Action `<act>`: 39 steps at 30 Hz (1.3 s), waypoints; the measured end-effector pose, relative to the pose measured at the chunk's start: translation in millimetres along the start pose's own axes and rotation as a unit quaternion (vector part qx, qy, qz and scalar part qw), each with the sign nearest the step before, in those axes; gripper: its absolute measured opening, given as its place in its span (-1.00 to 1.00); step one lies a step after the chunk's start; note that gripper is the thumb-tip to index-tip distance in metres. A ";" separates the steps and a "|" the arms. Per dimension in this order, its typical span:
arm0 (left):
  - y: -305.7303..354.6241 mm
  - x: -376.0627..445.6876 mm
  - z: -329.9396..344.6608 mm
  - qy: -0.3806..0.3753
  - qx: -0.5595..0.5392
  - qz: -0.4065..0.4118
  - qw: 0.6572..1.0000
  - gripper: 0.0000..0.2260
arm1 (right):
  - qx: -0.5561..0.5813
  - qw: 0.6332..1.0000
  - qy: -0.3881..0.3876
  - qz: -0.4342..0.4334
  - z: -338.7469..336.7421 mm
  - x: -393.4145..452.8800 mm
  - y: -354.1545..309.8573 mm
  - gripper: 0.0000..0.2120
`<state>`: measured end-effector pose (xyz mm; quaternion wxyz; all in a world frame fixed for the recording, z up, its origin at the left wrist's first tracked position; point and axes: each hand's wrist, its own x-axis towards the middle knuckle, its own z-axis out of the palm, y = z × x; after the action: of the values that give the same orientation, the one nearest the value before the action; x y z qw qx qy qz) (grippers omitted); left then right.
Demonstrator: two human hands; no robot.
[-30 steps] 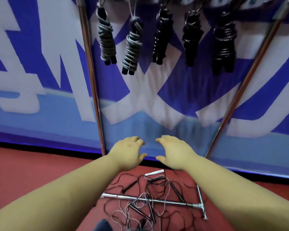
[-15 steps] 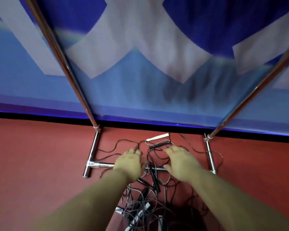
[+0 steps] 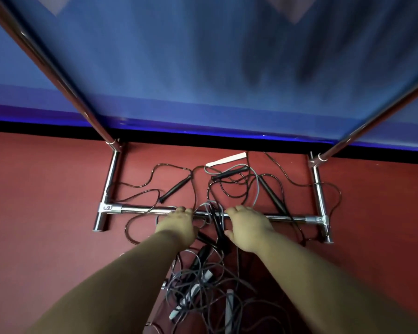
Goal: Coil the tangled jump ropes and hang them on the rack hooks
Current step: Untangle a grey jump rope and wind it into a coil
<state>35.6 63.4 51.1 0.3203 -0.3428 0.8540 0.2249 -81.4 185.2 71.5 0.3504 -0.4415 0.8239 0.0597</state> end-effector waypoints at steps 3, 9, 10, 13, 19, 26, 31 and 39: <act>3.6 19.6 10.1 -0.012 -0.029 0.001 1.000 -0.56 | 0.009 1.000 -0.007 0.000 17.0 20.4 -2.9 -0.52; 2.9 50.2 13.3 -0.047 -0.135 0.015 0.990 -0.38 | 0.066 0.996 0.014 0.051 42.4 64.1 -11.4 -0.49; 1.6 52.7 13.8 -0.047 -0.141 0.014 0.989 -0.35 | 0.075 0.995 0.019 0.060 46.4 69.5 -12.9 -0.51; -3.5 57.4 18.7 -0.016 -0.133 0.014 0.991 -0.37 | 0.101 0.991 0.034 0.078 59.6 78.3 -16.5 -0.57; -3.7 48.9 31.5 -0.019 -0.179 0.028 0.983 -0.92 | 0.110 0.988 0.079 0.074 77.8 70.7 -19.3 -0.67; 6.3 14.7 -6.4 0.001 -0.172 0.101 0.980 -0.89 | 0.145 0.985 0.080 0.051 61.1 18.3 -10.9 -0.84; 29.8 -36.9 -53.3 0.022 -0.157 0.155 0.975 -0.85 | 0.285 0.945 0.145 0.065 23.1 -45.0 -16.8 -0.87; 22.3 -195.3 -51.4 0.043 -0.516 0.102 0.849 -0.85 | 0.541 0.794 0.266 0.076 -12.2 -177.9 -99.5 -0.73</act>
<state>108.5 133.4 227.3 0.0353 -0.3790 0.6580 0.6497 53.6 242.2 213.7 0.2932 -0.1141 0.8134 -0.4892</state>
